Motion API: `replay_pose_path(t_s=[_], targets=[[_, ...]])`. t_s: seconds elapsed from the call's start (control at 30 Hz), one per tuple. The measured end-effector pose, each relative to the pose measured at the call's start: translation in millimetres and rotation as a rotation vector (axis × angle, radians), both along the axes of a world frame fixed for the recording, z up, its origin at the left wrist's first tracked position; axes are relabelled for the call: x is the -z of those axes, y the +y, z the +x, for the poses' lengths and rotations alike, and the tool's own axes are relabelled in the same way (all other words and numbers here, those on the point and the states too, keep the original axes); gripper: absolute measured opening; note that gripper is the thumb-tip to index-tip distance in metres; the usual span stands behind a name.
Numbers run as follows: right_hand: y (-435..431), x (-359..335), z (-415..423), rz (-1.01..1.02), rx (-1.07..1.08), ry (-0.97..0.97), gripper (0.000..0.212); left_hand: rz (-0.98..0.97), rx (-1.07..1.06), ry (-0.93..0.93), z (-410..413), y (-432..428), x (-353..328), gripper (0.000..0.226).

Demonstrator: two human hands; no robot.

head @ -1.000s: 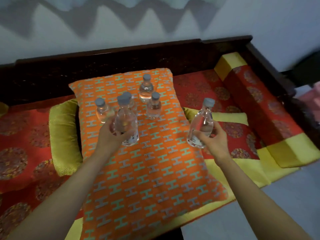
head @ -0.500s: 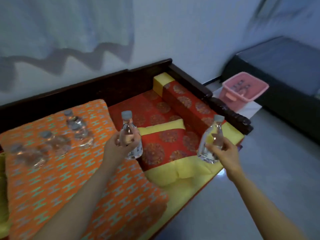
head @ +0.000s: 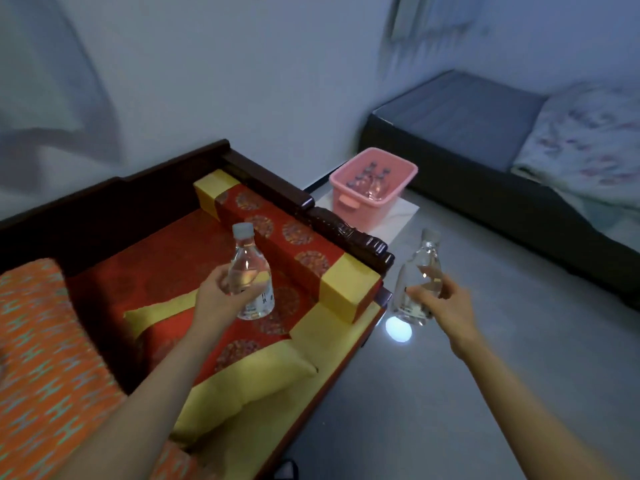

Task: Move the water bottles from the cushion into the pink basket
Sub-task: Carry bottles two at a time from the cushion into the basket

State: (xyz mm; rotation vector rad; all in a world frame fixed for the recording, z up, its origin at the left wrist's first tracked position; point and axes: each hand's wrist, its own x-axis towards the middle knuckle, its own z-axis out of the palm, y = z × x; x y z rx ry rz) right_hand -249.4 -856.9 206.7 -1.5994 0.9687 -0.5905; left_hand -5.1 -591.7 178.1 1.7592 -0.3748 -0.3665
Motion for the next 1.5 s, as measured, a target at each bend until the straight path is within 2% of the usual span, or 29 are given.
replay_pose_path(t_s=[0.17,0.33,0.43,0.6,0.77,0.87,1.03,1.13,1.5], targets=[[-73.0,9.0,-0.6,0.030,0.035,-0.007,0.057,0.020,0.069,-0.017,6.8,-91.5,4.0,0.040],[-155.4,14.9,21.4,0.023,0.019,0.017,0.062,0.039,0.092,-0.008,26.8,-179.4,15.8,0.052],[-212.6,17.4,37.5,0.021,0.009,0.030,0.062,0.054,0.097,0.011,41.1,-235.8,20.2,0.057],[-294.1,8.3,55.9,0.023,-0.010,0.038,0.061,0.046,0.081,0.005,57.3,-319.1,16.1,0.049],[-377.4,2.8,71.4,0.015,-0.025,0.028,0.048,0.066,0.078,-0.035,72.2,-395.7,9.6,0.049],[-431.8,3.0,88.4,0.014,-0.083,0.042,0.049,0.055,0.010,-0.040,76.1,-439.7,9.7,0.048],[-533.6,-1.4,130.5,-0.007,-0.284,0.032,0.042,0.070,-0.138,-0.028,72.2,-516.5,21.1,0.064],[-582.7,-5.8,155.6,-0.034,-0.378,0.033,0.043,0.070,-0.239,-0.029,73.6,-556.9,21.0,0.064],[-662.4,35.0,256.6,0.010,-0.580,0.077,0.050,0.115,-0.393,0.016,102.7,-621.2,42.3,0.060]])
